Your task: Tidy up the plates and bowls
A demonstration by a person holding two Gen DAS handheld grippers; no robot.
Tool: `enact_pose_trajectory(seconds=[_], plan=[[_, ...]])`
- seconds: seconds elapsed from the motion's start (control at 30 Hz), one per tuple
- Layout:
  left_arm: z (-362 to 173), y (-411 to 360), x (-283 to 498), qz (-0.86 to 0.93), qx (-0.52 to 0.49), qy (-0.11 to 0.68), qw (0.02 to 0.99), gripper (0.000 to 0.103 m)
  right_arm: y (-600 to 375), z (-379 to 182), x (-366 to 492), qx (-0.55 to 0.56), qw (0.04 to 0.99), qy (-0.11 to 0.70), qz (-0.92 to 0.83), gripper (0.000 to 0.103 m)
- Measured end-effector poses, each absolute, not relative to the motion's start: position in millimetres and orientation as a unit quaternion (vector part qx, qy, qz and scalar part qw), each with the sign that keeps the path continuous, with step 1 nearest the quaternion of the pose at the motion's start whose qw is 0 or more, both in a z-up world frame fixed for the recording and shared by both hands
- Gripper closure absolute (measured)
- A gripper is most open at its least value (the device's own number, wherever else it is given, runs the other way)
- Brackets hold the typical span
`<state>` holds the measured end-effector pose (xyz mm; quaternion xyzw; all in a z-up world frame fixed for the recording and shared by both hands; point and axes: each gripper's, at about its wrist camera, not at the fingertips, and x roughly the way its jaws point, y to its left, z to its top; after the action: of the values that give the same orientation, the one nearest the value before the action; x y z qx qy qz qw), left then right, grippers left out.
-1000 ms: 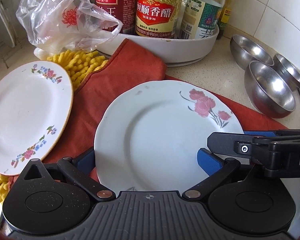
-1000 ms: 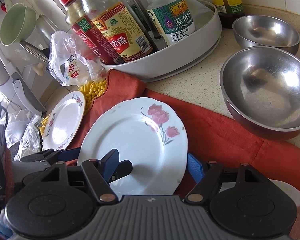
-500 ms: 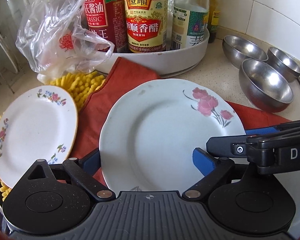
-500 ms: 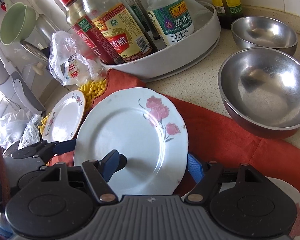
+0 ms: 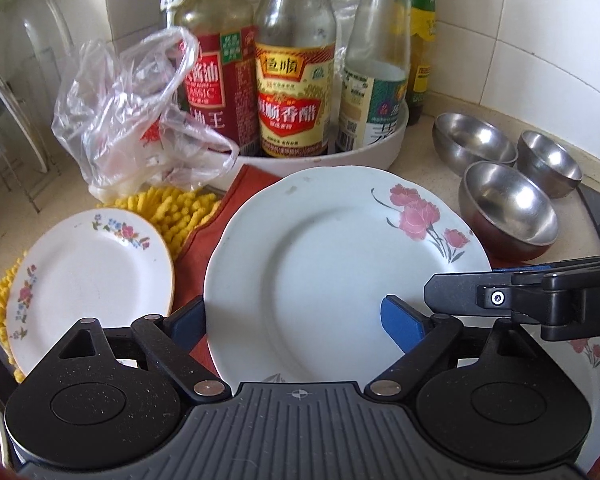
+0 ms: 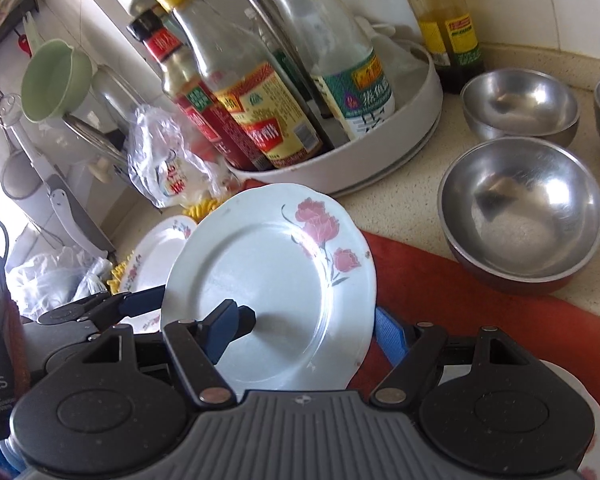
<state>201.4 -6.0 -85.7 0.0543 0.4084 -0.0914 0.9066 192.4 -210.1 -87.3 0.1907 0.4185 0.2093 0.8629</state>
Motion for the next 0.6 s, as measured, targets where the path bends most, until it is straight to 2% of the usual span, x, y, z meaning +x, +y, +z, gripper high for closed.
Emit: enact_pose_trajectory(seconds=[0.6], plan=[[-70.6, -40.7, 181.7, -0.202, 0.088, 0.387, 0.895, 0.009, -242.6, -68.3, 122.2, 0.234, 0.885, 0.391, 0.094, 0.032]])
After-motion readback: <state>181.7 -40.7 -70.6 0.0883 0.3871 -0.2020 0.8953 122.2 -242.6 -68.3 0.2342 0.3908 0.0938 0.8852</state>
